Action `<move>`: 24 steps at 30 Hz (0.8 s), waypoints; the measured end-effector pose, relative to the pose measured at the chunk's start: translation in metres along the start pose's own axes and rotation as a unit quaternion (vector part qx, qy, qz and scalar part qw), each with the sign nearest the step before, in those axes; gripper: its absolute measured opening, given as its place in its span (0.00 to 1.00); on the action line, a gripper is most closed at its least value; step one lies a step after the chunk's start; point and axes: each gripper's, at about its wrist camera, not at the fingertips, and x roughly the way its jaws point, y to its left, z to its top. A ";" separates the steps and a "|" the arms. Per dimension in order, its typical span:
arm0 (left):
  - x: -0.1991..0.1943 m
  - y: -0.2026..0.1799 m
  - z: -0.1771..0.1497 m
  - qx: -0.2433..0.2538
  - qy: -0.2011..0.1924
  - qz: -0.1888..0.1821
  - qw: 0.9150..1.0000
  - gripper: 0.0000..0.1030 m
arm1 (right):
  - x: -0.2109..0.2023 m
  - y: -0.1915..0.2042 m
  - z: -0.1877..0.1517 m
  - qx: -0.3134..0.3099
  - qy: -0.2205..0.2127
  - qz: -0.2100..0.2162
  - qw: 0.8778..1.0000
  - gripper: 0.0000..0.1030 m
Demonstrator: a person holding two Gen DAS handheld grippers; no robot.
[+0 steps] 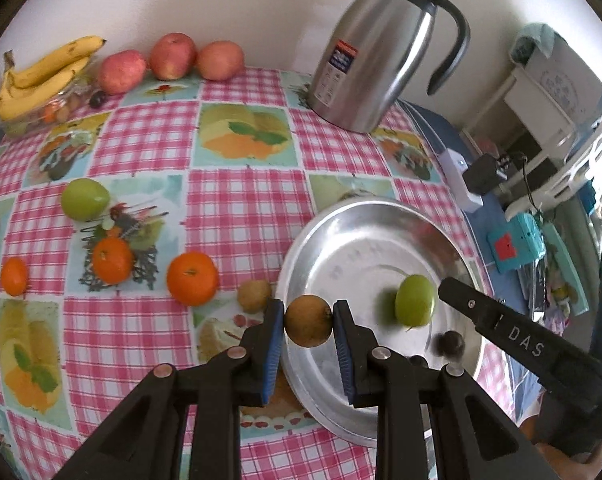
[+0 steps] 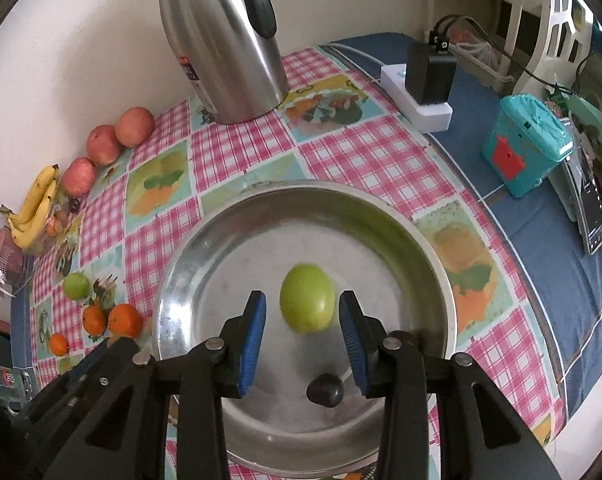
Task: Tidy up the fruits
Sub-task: 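Carry the green pear and brown kiwi over the steel bowl, then lower the green pear into the bowl and open the right gripper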
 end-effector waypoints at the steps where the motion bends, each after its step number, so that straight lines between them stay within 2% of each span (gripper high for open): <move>1: 0.003 -0.002 -0.001 0.005 0.003 0.002 1.000 0.26 | 0.000 0.000 -0.001 0.001 0.000 0.001 1.000 0.38; 10: 0.027 -0.020 -0.014 0.043 0.038 0.016 0.998 0.26 | 0.005 0.003 -0.002 0.001 0.011 0.005 1.000 0.38; 24: 0.039 -0.028 -0.020 0.066 0.055 0.032 0.996 0.26 | 0.009 0.003 -0.003 0.004 0.018 0.008 1.000 0.38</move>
